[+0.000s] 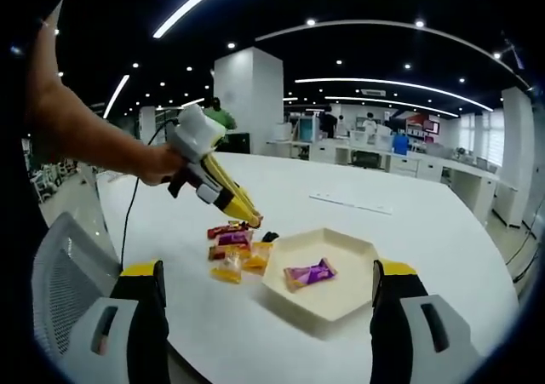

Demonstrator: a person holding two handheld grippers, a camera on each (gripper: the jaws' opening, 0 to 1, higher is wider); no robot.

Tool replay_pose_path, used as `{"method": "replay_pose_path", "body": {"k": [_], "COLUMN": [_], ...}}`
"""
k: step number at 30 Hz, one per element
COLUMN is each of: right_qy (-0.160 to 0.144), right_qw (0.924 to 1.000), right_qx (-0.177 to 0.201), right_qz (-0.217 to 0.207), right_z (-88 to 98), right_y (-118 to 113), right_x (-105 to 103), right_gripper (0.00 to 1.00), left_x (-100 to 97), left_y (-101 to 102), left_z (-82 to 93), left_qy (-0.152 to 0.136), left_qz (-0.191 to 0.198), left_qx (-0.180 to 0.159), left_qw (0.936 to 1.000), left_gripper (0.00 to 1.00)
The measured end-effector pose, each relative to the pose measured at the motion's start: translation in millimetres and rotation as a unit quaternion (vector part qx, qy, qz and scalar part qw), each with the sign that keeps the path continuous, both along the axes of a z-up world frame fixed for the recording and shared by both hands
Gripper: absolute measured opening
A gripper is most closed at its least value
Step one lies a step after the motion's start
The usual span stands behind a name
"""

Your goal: Place the target food into the container with the food tongs after gripping and lifting it, then release it inside without dropping or visibly crushing the food.

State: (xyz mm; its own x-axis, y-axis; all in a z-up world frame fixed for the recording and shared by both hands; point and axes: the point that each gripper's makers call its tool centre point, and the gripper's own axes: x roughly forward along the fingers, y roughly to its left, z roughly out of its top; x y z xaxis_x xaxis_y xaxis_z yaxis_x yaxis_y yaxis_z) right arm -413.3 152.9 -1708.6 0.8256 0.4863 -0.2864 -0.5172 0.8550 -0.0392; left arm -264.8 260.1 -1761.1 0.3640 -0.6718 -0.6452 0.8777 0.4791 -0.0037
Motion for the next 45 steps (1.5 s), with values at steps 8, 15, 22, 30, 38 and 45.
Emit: {"method": "replay_pose_path", "body": {"k": [8,15,22,30,38,45], "right_qy": [-0.001,-0.001,-0.002,-0.003,-0.003,-0.003], "right_qw": [1.0000,1.0000,1.0000,1.0000,1.0000,1.0000], "right_qx": [0.003,0.002,0.002,0.004,0.004,0.005], "right_qz": [-0.002,-0.004,-0.004,-0.006,-0.006,-0.007], "right_z": [0.8,0.4,0.8,1.8,1.7,2.0], "right_y": [-0.9,-1.2,-1.1,-2.0,-1.7,-1.9], "right_x": [0.0,0.2,0.5,1.1,0.9,1.0], "right_gripper": [0.99,0.99,0.99,0.99,0.99,0.99], "left_x": [4.9,8.4,8.4,5.4,9.5,12.0], "left_y": [-40.3,-72.8,-97.3,-105.3,-99.7,-89.4], "left_z": [4.1,10.0,13.7,11.0,12.7,26.4], "left_qy": [0.001,0.008,0.012,0.003,-0.008,-0.018], "left_qz": [-0.033,-0.055,-0.075,-0.089,-0.089,-0.089], "left_qx": [-0.002,-0.002,-0.005,-0.006,-0.003,-0.018], "left_qw": [0.9995,0.9985,0.9971,0.9960,0.9960,0.9957], "left_gripper": [0.17,0.17,0.17,0.19,0.21,0.22]}}
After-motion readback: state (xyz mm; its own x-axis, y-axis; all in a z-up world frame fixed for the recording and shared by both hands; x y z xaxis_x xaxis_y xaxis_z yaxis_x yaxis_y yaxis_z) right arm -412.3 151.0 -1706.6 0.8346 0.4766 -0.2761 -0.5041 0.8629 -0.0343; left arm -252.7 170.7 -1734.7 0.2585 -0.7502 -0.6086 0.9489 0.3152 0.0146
